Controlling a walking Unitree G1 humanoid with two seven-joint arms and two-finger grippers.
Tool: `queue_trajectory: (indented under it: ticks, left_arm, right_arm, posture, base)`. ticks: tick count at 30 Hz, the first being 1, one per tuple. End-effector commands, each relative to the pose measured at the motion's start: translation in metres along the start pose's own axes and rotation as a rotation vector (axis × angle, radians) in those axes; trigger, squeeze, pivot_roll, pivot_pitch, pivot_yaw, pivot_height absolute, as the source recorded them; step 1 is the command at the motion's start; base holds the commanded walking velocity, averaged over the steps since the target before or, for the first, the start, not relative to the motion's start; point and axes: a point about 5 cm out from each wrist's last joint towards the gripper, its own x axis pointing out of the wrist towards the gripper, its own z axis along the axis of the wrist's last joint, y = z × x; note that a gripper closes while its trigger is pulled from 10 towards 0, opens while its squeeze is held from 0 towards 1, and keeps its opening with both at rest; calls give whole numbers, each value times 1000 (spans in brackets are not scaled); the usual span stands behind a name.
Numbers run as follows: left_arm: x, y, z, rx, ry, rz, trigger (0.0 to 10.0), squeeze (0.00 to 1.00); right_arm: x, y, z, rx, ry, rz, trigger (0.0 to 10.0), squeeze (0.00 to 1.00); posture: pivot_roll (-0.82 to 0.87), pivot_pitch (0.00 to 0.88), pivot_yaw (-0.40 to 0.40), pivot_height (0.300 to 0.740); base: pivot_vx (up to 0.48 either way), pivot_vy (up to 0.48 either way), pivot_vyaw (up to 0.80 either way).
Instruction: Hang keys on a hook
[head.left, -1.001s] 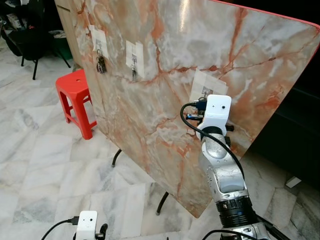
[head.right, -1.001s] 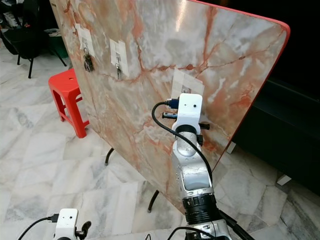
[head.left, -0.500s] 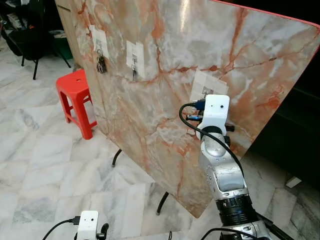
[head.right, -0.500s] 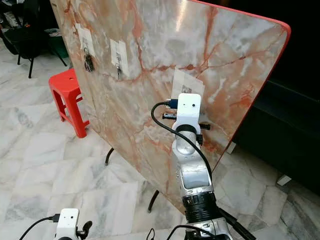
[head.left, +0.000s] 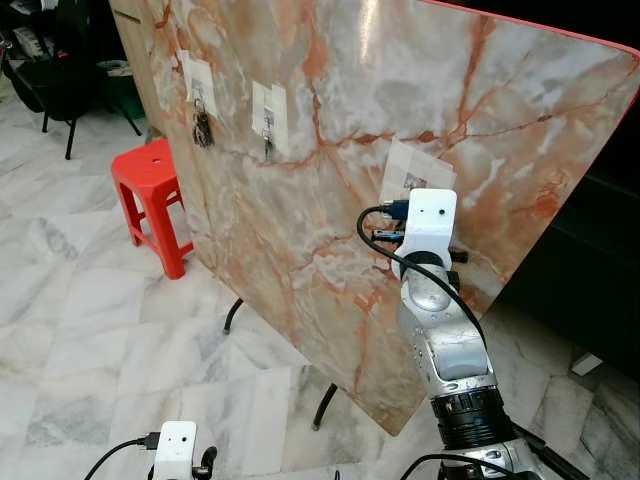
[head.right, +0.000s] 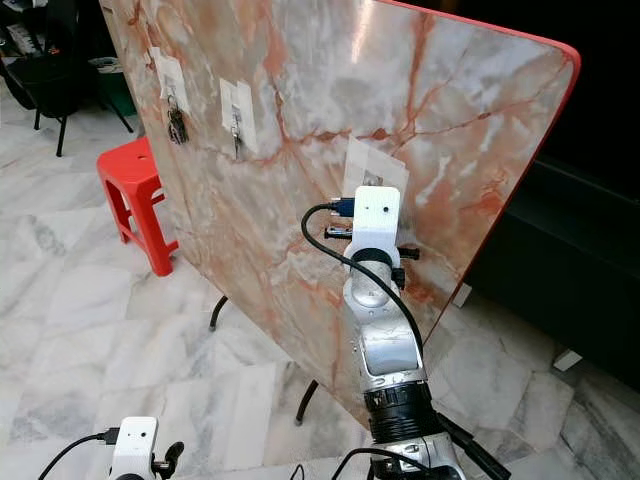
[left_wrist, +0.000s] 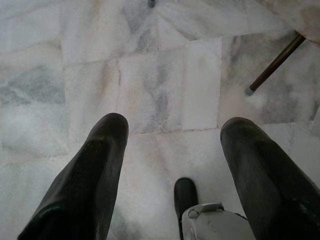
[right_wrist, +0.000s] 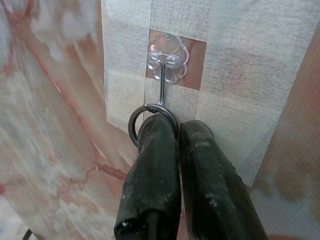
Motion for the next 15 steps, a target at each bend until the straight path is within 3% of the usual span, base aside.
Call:
queue_trajectory:
  ticks: [1, 9, 10, 11, 12, 15]
  left_arm:
    - [-1, 0, -4, 3, 15, -2, 10000, 0]
    - [0, -1, -2, 4, 13, -4, 10000, 0]
    - [0, -1, -2, 4, 12, -5, 10000, 0]
    - [0, -2, -1, 4, 10, -6, 10000, 0]
    - [1, -3, 0, 4, 7, -7, 10000, 0]
    - [1, -4, 1, 3, 4, -8, 10000, 0]
  right_arm:
    - [1, -1, 7, 11, -25, -6, 10000, 1000]
    - [-2, -2, 6, 13, -26, 1, 10000, 1000]
    - [-2, -3, 6, 11, -26, 3, 10000, 812]
    - [-2, -4, 6, 6, -25, 4, 10000, 447]
    - [-3, -6, 5, 0, -24, 5, 10000, 0]
    - [-3, -8, 5, -6, -21, 5, 10000, 0]
  posture:
    - [-6, 32, -56, 732]
    - [-7, 32, -55, 732]
    - [-7, 32, -55, 732]
    - [-7, 32, -55, 732]
    - [-9, 33, -54, 732]
    - [-10, 32, -54, 732]
  base:
    - [0, 0, 0]
    - [0, 0, 0]
    - [0, 0, 0]
    - [0, 0, 0]
    - [0, 0, 0]
    - [0, 0, 0]
